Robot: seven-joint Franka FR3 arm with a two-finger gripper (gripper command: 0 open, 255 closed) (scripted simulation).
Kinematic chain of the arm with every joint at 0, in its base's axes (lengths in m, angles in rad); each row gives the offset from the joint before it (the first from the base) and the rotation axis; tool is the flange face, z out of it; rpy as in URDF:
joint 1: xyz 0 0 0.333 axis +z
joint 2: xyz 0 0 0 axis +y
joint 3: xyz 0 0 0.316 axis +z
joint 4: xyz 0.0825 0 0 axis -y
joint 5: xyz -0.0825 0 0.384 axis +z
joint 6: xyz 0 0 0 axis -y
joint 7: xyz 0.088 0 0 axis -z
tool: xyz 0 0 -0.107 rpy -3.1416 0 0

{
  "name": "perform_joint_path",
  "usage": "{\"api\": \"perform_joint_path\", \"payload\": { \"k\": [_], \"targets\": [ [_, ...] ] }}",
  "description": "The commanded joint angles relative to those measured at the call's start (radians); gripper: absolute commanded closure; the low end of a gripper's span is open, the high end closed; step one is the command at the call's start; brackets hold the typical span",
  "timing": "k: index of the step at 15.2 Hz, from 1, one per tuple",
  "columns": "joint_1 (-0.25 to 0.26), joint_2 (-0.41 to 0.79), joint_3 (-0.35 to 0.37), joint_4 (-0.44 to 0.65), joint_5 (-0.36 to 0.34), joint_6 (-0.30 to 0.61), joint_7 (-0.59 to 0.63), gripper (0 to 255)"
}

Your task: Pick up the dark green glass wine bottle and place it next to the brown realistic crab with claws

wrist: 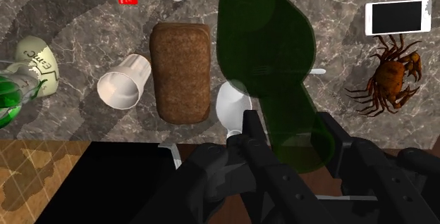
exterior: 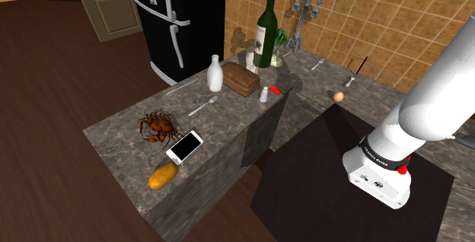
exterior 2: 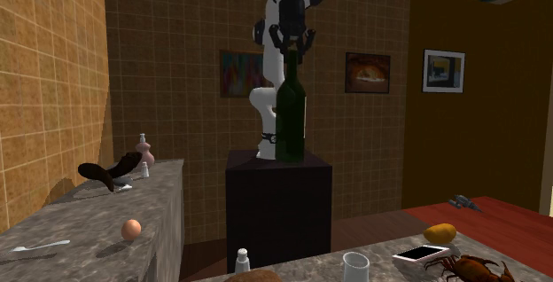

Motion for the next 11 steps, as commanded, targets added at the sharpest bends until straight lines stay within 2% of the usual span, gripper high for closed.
{"api": "perform_joint_path", "payload": {
  "k": [1, 6, 11],
  "targets": [
    [-0.001, 0.002, 0.000, 0.027, 0.000, -0.025, -0.001, 255],
    [-0.001, 0.014, -0.001, 0.109, 0.001, -0.094, -0.001, 255],
    [0.063, 0.003, 0.051, 0.096, -0.020, -0.093, 0.117, 255]
  ]
}}
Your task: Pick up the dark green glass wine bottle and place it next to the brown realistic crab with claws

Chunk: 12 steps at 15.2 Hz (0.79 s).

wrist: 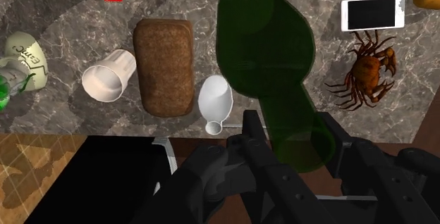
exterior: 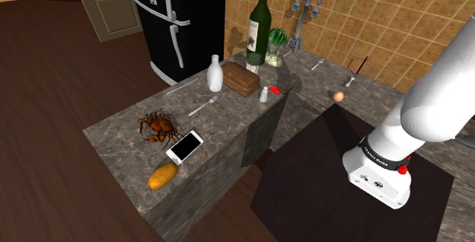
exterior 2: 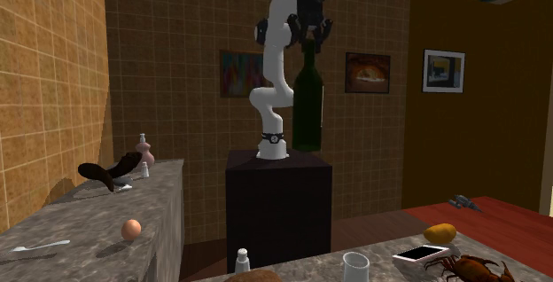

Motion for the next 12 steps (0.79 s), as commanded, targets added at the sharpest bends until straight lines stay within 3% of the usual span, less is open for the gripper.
{"api": "perform_joint_path", "payload": {
  "k": [1, 12],
  "targets": [
    [0.023, 0.009, 0.019, 0.019, -0.007, -0.009, 0.043, 255],
    [0.167, 0.090, 0.128, 0.128, -0.056, -0.046, 0.298, 255]
  ]
}}
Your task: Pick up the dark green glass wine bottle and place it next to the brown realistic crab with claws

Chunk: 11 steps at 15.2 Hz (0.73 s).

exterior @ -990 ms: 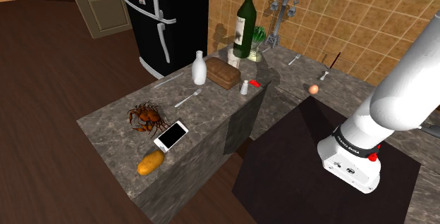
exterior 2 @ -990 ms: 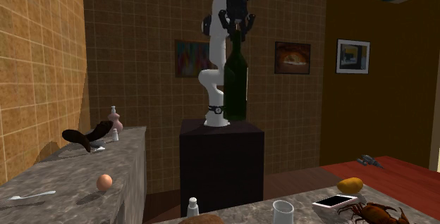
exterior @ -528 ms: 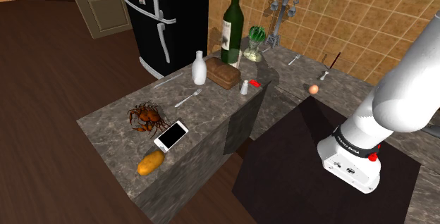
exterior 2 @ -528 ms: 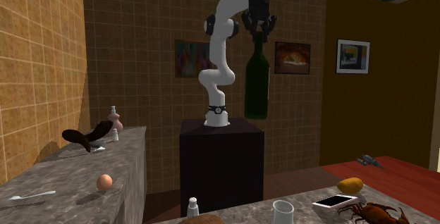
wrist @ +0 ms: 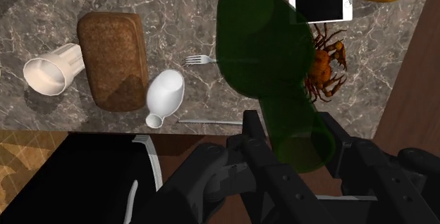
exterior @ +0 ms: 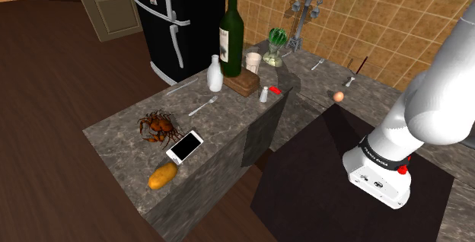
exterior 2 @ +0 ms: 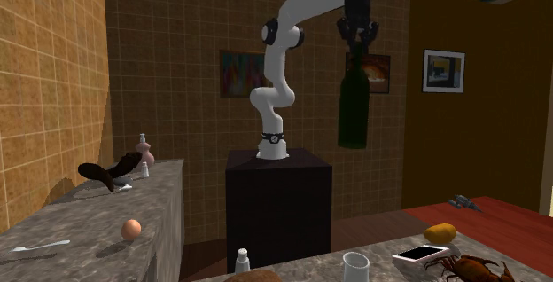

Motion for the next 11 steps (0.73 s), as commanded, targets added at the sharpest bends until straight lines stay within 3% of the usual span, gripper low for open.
{"api": "perform_joint_path", "payload": {
  "k": [1, 5, 11],
  "targets": [
    [0.029, 0.030, 0.019, 0.045, -0.012, -0.017, 0.049, 255],
    [0.080, 0.088, 0.047, 0.125, -0.033, -0.044, 0.124, 255],
    [0.076, 0.065, 0.046, 0.013, -0.031, 0.046, 0.128, 255]
  ]
}}
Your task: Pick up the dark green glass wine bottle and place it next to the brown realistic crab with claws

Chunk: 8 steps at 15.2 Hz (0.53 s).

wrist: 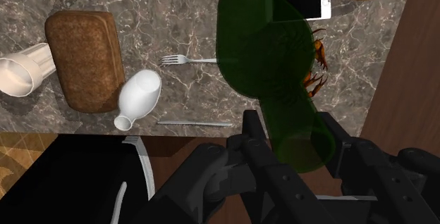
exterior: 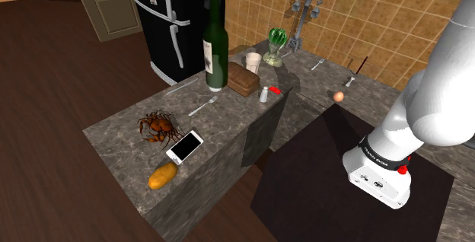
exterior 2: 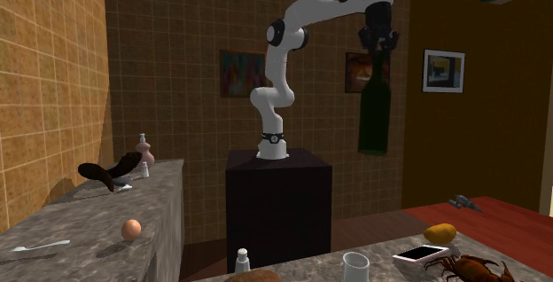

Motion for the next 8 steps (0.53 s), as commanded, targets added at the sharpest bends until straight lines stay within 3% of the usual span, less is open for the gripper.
{"api": "perform_joint_path", "payload": {
  "k": [1, 8],
  "targets": [
    [0.000, -0.009, 0.000, -0.040, 0.000, 0.032, 0.003, 255],
    [-0.003, -0.019, -0.001, -0.148, 0.000, 0.130, 0.008, 255]
  ]
}}
